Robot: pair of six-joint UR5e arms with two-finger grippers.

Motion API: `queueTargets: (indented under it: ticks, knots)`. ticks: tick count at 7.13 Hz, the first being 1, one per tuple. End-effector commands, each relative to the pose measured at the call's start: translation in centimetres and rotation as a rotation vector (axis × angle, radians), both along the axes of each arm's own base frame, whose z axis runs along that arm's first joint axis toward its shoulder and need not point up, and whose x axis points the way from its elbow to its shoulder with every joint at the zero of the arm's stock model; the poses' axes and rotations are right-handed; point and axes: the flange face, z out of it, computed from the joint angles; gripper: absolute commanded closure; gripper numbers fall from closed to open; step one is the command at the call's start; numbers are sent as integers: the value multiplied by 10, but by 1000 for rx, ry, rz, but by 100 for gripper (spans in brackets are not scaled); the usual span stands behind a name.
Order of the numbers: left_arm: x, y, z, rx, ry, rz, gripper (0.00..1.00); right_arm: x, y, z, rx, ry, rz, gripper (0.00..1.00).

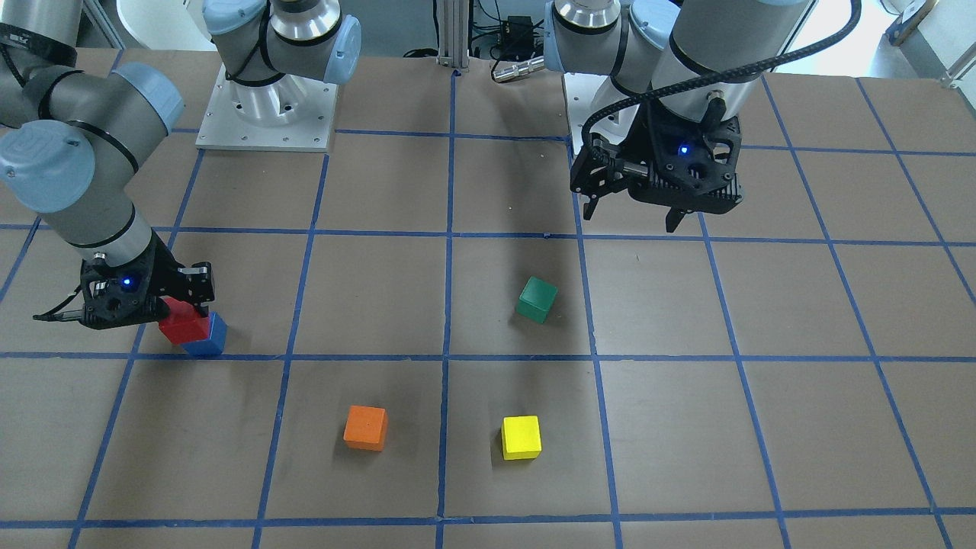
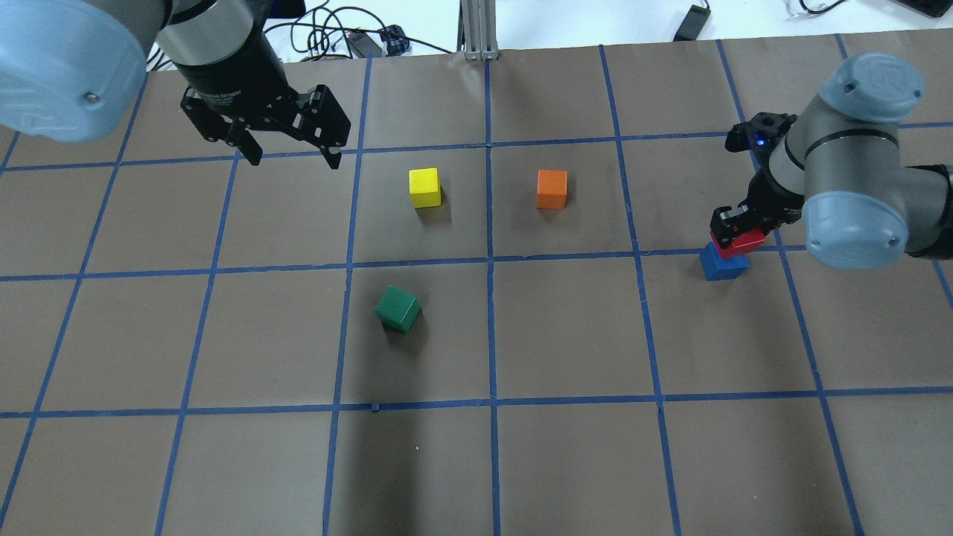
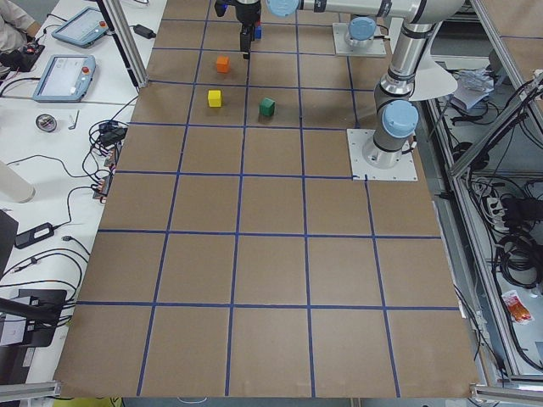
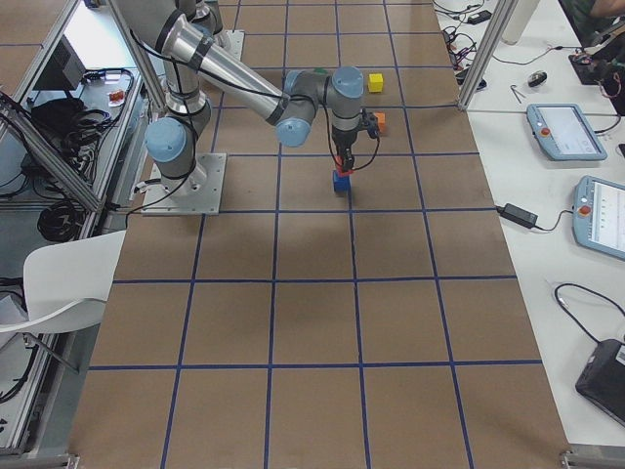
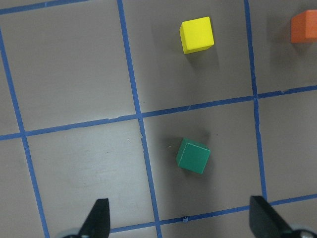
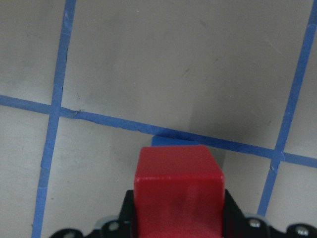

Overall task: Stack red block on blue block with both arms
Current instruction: 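Lower the red cube onto the blue cube and open the right gripper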

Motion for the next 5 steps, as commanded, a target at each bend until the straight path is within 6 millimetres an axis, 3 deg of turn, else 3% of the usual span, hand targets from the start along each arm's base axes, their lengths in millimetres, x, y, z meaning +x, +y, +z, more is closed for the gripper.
queueTargets:
  ticks: [1,2,3,5]
  knots:
    - [1,0,0,0,0,1,0,0,0,-7,15,-6,-14,95]
    - [1,0,0,0,0,1,0,0,1,-8,21,-8,-29,84]
    - [0,-1,-1,1,0,1,0,0,2,-9,25,-8,-29,79]
    - [0,-1,-1,1,0,0,0,-1,2,-10,33,-2,-30,49]
